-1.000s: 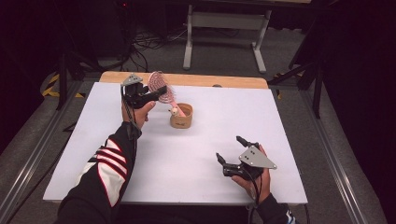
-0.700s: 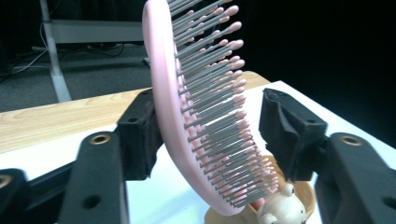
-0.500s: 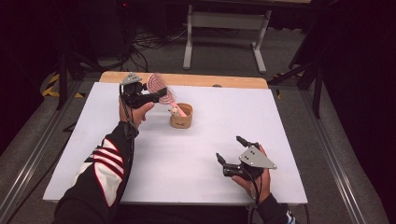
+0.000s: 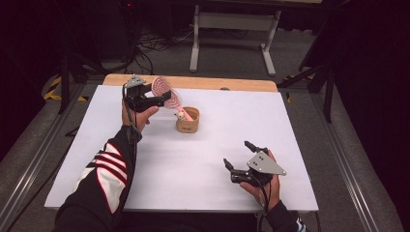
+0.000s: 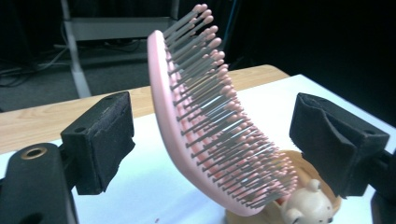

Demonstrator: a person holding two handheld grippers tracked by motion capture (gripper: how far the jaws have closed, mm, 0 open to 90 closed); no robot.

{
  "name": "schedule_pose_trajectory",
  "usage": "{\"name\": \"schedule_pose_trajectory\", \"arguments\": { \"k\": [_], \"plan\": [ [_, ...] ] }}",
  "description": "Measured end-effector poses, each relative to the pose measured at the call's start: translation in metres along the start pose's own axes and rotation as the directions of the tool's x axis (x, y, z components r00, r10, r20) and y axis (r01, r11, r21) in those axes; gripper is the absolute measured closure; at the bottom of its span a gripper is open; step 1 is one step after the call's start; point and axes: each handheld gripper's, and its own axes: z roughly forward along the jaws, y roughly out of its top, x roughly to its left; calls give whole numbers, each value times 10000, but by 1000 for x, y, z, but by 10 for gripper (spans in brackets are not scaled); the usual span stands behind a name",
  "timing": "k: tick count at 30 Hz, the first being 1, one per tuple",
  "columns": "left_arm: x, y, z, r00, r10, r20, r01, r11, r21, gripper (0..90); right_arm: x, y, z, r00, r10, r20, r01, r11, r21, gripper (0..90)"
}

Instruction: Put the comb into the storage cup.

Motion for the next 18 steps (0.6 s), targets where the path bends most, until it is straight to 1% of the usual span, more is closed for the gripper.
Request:
{"name": "schedule_pose_trajectory", "arguments": {
  "k": [1, 3, 5, 7, 8, 13, 15, 18],
  "plan": [
    [0, 0, 0, 10000, 27, 57, -27, 10000, -22, 139, 0, 0, 0, 10000, 31, -1, -31, 10000, -12, 111],
    [0, 1, -1, 9999, 131, -1, -131, 9999, -46, 127, 0, 0, 0, 10000, 40, 13, -39, 10000, -15, 111],
    [0, 2, -2, 9998, 187, 32, -187, 9998, -89, 121, -1, 0, 0, 10000, 49, 12, -49, 10000, -20, 110],
    [1, 3, -4, 9996, 291, -61, -292, 9996, -35, 121, 0, 0, 0, 10000, 32, 19, -32, 10000, -6, 110],
    [1, 3, -5, 9996, 288, 16, -288, 9996, -19, 121, 0, 0, 0, 10000, 27, 16, -27, 10000, -9, 110],
    [2, 2, -7, 9990, 445, 43, -445, 9990, 100, 120, -1, 0, 0, 10000, 29, 33, -29, 10000, -8, 110],
    [1, 2, -9, 9983, 572, 107, -573, 9983, 86, 117, 0, 0, -1, 10000, 14, 38, -14, 10000, -15, 110],
    [1, 2, -14, 9961, 880, 25, -880, 9960, 145, 107, 0, 0, 0, 10000, -25, 45, 25, 10000, -29, 111]
  ]
}}
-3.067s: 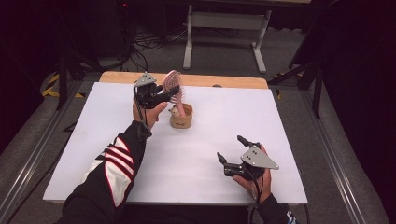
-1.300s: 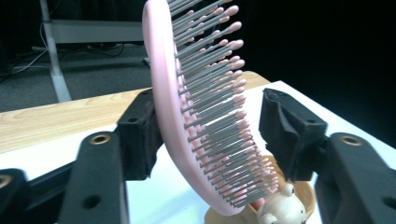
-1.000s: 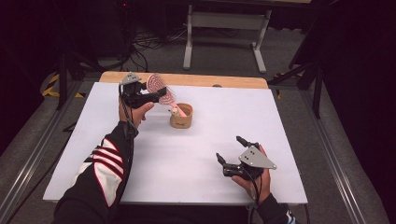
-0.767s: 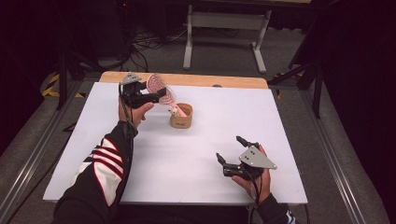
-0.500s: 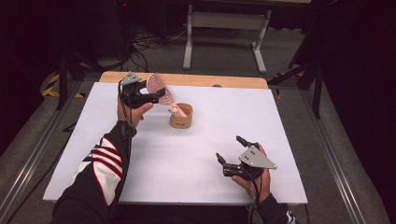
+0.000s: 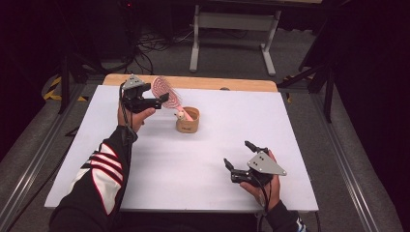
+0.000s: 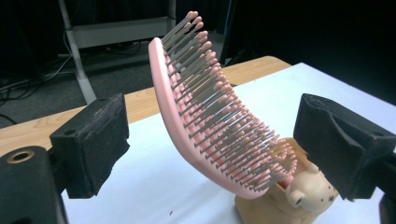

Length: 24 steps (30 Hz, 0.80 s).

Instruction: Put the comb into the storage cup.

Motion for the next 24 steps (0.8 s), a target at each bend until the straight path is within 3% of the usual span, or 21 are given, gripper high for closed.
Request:
{"name": "schedule_pose_trajectory", "arguments": {
  "k": [8, 24],
  "plan": [
    [-2, -9, -10, 9969, 743, -252, -737, 9970, 240, 102, 0, 0, 0, 10000, -17, 56, 17, 10000, 41, 111],
    [-9, -33, -22, 9903, 1356, -292, -1357, 9908, -2, 109, 2, -1, 2, 9999, -32, 170, 30, 9999, 114, 110]
  ]
}}
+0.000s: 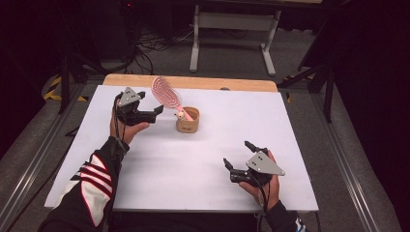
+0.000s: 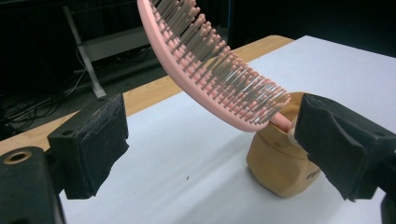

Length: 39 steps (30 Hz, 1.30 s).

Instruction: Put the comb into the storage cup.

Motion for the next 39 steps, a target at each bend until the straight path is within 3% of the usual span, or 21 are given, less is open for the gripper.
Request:
{"name": "schedule_pose_trajectory", "arguments": {
  "k": [14, 26, 29, 39],
  "plan": [
    [-5, -15, -12, 9997, 246, 16, -246, 9997, -47, 106, 0, -1, 1, 10000, -25, -3, 25, 10000, 12, 111],
    [-15, -31, -35, 9982, 577, 133, -573, 9980, -281, 107, 3, -1, 3, 9999, -104, 46, 104, 9999, 48, 110],
    [-19, -32, -40, 9965, 824, 106, -822, 9963, -237, 105, 3, -1, 3, 9999, -113, 91, 113, 9999, 37, 110],
    [-30, -32, -49, 9937, 1074, 314, -1064, 9938, -326, 102, 2, -3, 1, 9997, -165, 177, 164, 9999, 51, 110]
  ]
}}
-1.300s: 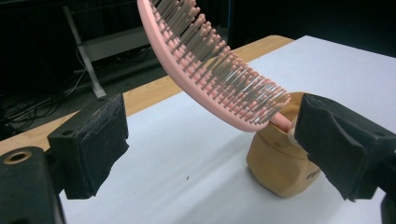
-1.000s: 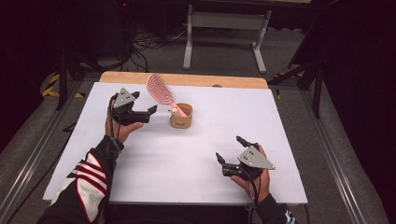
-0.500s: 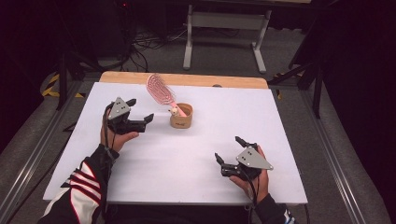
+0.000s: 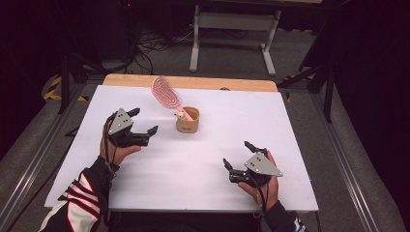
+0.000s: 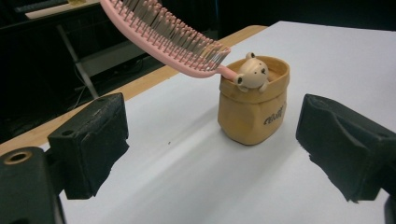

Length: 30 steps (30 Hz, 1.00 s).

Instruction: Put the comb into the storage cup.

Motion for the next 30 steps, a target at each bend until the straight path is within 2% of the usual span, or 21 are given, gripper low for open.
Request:
{"name": "schedule_pose_trajectory", "arguments": {
  "k": [6, 14, 20, 27, 30],
  "plan": [
    [-8, 1, -4, 9995, 107, 284, -107, 9999, 2, 99, 0, 1, -2, 9999, -56, 98, 57, 9999, -113, 110],
    [-16, 6, -12, 9983, 453, 373, -441, 9985, -312, 85, 1, 1, -2, 9998, -171, 111, 172, 9998, -138, 110],
    [-20, 9, -16, 9958, 726, 565, -703, 9967, -417, 80, 0, 1, -3, 9998, -157, 111, 159, 9998, -145, 110],
    [-27, 10, -15, 9928, 836, 859, -801, 9958, -435, 80, -3, 1, -3, 9998, -58, 188, 62, 9998, -180, 108],
    [-33, 9, -17, 9896, 1121, 898, -1090, 9933, -380, 80, -3, 1, -3, 9997, -110, 220, 114, 9998, -187, 108]
  ]
}}
